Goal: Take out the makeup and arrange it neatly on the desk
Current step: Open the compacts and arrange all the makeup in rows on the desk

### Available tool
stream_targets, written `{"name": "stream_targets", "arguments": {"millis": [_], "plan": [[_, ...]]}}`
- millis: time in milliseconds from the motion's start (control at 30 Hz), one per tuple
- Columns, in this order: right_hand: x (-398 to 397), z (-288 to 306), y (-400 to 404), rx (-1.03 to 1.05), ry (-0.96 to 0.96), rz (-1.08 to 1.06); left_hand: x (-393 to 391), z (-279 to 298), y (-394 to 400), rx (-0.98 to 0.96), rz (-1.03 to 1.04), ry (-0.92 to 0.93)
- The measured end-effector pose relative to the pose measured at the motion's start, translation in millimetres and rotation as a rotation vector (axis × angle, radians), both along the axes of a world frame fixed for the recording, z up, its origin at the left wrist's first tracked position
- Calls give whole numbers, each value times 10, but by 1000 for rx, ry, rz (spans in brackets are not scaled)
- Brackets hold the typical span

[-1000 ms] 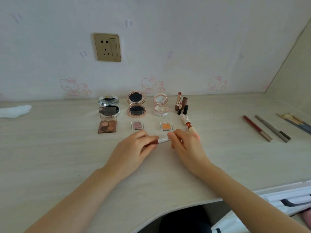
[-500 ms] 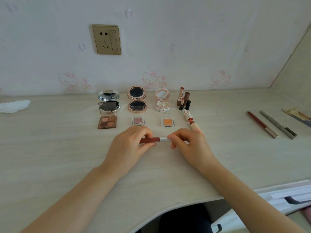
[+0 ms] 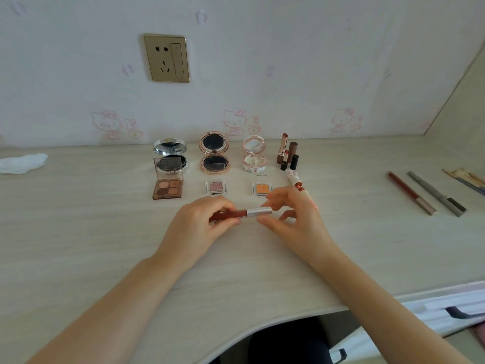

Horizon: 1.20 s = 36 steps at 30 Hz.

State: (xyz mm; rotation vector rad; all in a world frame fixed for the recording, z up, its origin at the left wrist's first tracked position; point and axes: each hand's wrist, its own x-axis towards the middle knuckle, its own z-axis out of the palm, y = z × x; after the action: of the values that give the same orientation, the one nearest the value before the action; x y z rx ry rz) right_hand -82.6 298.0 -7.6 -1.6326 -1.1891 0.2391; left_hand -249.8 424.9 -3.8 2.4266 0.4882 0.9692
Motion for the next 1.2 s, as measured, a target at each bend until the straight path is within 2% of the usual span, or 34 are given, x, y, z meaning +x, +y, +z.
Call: {"name": "stream_targets", "arguments": {"millis": [67, 200, 467, 633, 733, 900, 1067, 1133, 1200], "plan": [[-11, 7, -10, -31, 8, -3, -7, 3, 10, 23, -1, -12], [-21, 17, -27, -78, -112, 13, 3, 11, -2, 59, -17, -11], [-23, 17, -19, -25, -158, 19, -2, 26, -14, 107, 12, 14], [-20, 11, -30, -59, -72, 29, 0, 24, -26, 116, 7, 3], [-18, 4, -37, -121, -122, 7, 0, 30, -32, 123, 4, 2], [-15, -5, -35, -59, -130, 55, 2, 25, -21, 114, 5, 5], [-32, 17, -56, -36, -86, 59, 10, 12, -24, 135, -15, -3], [-35, 24, -54, -71, -28, 40, 8, 9, -16, 129, -13, -8], [-28, 21, -47, -115, -52, 33, 7, 5, -7, 125, -17, -14]]}}
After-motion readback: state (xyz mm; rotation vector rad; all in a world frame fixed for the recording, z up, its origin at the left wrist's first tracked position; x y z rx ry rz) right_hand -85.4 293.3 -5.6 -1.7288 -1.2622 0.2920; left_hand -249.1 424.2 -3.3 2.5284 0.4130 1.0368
